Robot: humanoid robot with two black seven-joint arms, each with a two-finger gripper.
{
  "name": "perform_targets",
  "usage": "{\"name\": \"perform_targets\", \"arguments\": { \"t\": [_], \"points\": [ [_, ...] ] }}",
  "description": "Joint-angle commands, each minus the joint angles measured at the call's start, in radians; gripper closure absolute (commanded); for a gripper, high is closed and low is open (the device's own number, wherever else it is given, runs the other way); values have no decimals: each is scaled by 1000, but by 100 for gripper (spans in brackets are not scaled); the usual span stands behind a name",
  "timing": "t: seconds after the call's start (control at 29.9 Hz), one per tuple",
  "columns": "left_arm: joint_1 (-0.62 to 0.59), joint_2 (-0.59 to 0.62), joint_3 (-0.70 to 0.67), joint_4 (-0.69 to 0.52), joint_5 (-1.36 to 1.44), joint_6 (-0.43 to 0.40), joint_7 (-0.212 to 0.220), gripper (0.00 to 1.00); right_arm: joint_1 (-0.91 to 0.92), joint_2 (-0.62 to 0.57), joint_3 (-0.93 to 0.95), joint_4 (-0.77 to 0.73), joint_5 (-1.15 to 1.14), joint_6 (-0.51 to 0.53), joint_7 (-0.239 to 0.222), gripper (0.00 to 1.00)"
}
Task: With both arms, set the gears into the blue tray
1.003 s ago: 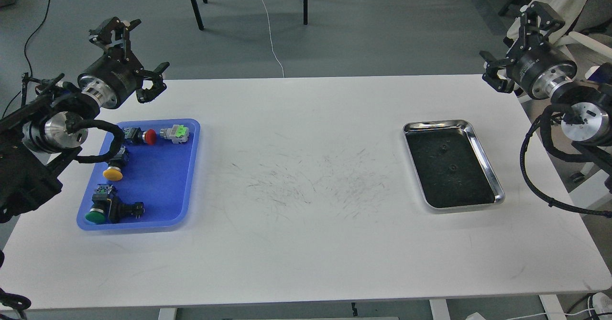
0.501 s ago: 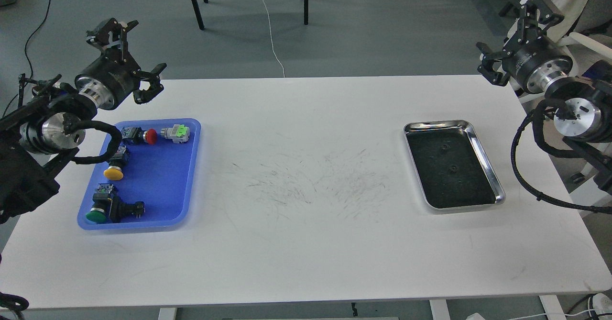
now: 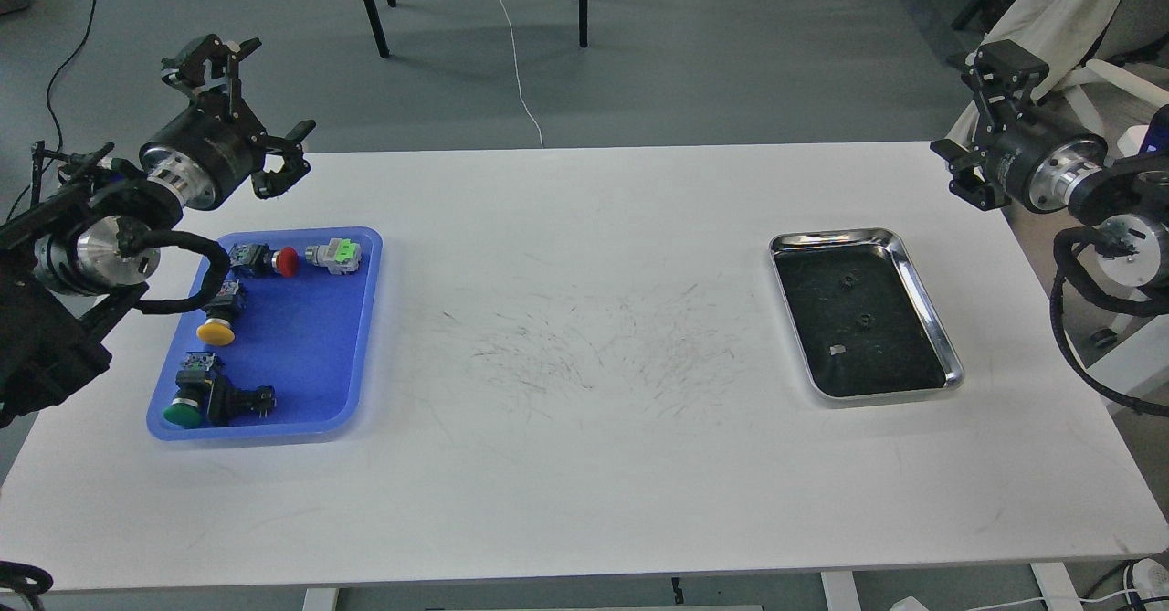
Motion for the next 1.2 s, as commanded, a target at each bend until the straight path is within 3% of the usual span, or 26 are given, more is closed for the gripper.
{"name": "perform_targets", "arguments": {
  "t": [0.0,0.2,0.33,0.4,0.5,0.57,0.8,1.17],
  "points": [
    [0,0,0,-1,0,-4,-1,1,80,-6,-123,-2,-77,-1,-5,1],
    [-1,26,0,-4,0,-7,-3,1,153,8,-208,-10,-299,2,-2,1],
    [-1,37,-1,-7,-2,-12,-4,1,153,53,-214,-21,-529,-1,-24,1],
    [0,43,-3,-7,-2,-17,-4,1,153,76,-220,-45,-604,-1,-94,1],
    [2,51,-3,-8,-2,-18,-6,1,151,131,-261,-93,-654,1,-255,1],
    [2,52,-5,-10,-2,-18,-6,1,156,165,-272,-108,-666,13,-300,2],
    [3,60,-5,-10,-2,-17,-8,1,145,267,-385,-144,-715,14,-292,2],
    [5,67,-6,-10,-2,-17,-9,1,128,315,-458,-148,-922,20,-196,1]
  ]
}}
